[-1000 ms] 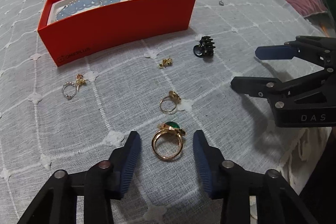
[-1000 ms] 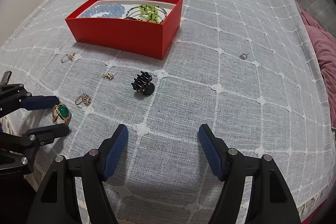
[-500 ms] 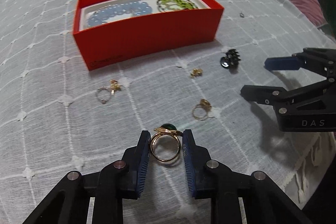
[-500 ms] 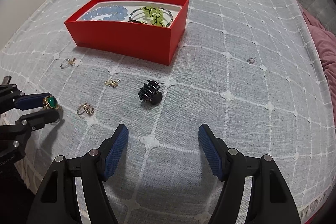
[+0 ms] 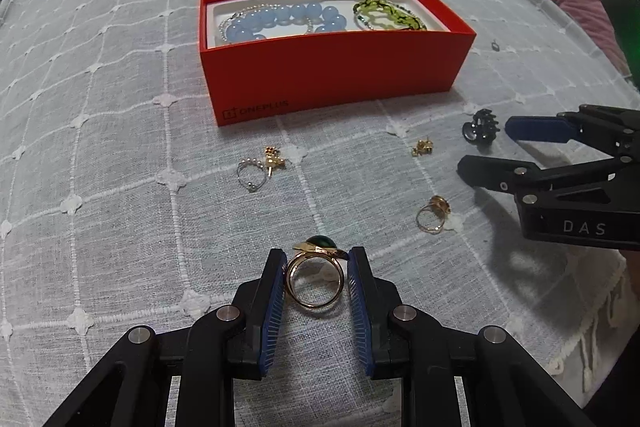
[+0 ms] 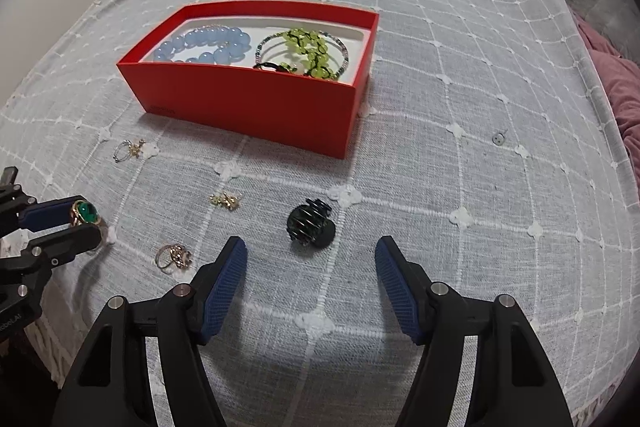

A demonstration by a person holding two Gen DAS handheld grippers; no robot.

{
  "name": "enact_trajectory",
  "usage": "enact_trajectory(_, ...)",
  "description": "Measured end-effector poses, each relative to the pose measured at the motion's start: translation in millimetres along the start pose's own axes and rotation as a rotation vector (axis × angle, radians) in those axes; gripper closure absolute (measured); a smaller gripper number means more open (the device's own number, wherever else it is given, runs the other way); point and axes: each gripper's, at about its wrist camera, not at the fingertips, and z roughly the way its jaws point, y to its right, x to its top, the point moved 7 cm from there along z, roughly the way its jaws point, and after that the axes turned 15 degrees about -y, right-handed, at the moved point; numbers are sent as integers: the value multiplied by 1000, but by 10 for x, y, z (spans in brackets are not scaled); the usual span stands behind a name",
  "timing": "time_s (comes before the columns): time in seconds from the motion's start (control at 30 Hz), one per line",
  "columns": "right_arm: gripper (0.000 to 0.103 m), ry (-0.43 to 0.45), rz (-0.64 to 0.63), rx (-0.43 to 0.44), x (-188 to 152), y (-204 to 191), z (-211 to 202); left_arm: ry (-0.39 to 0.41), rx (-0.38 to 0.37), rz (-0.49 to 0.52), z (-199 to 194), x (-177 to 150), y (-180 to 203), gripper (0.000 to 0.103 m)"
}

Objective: Organize jewelry
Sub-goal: 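Grasp the black claw hair clip with the right tool while the left tool holds the ring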

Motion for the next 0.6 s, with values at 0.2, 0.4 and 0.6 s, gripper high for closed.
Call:
enact_trajectory(0.2,51,18,-27,-10,45,-82,-14,4,3,-9,-3,7,-9,78)
enact_trajectory(0.4,71,27,-43,-25,85,-119,-24,-4,9,-16,38,21,-18,78)
enact_trajectory(0.6,77,32,-43,-30,89,-144,-44,2,13,-27,27,29,-38,78)
